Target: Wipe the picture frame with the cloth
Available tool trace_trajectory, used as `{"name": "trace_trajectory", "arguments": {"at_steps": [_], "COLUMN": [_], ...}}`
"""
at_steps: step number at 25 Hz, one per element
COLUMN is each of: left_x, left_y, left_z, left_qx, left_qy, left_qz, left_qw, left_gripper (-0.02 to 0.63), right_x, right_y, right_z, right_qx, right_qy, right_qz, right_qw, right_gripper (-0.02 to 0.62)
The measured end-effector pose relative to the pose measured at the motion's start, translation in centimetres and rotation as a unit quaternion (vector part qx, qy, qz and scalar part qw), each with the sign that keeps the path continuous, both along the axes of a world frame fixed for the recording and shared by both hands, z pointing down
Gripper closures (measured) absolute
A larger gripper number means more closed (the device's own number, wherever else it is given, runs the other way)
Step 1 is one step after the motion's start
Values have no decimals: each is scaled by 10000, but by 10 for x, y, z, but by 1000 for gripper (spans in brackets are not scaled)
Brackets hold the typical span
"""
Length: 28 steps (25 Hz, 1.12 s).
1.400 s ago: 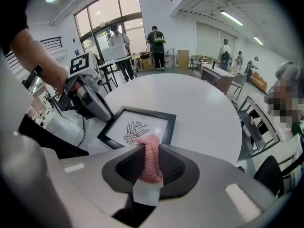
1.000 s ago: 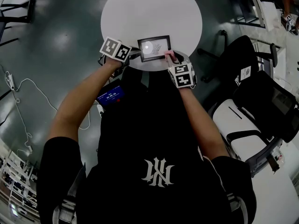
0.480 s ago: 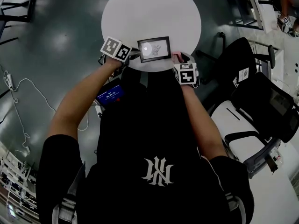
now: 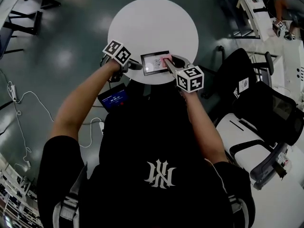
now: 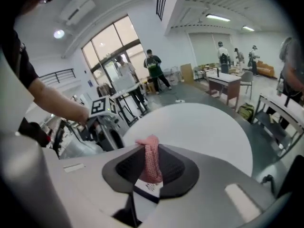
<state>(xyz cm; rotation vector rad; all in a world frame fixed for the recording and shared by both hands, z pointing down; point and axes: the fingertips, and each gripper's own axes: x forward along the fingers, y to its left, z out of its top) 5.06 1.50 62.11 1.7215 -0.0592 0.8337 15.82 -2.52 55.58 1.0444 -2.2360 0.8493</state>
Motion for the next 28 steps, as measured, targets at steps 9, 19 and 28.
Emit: {"name": "trace_trajectory", "arguments": {"at_steps": [9, 19, 28], "left_x": [0, -29, -27], "left_y": [-67, -35, 25], "left_z": [-212, -392, -468], "left_qx": [2852, 5201, 6139], "left_qy": [2016, 2761, 2468], "left_qz": [-652, -1526, -2160], "left_qw": [9348, 7937, 7180], "left_gripper": [603, 603, 603], "right_x": [-52, -37, 0], "right_y": [-19, 20, 63], "right_z": [-192, -316, -378], "right_qx": [1582, 2631, 3030], "right_qy": [-2252, -2654, -2765], "right_qz": [-630, -1036, -1260], "right_qw": [9593, 9217, 9032], "right_gripper": [526, 526, 528]}}
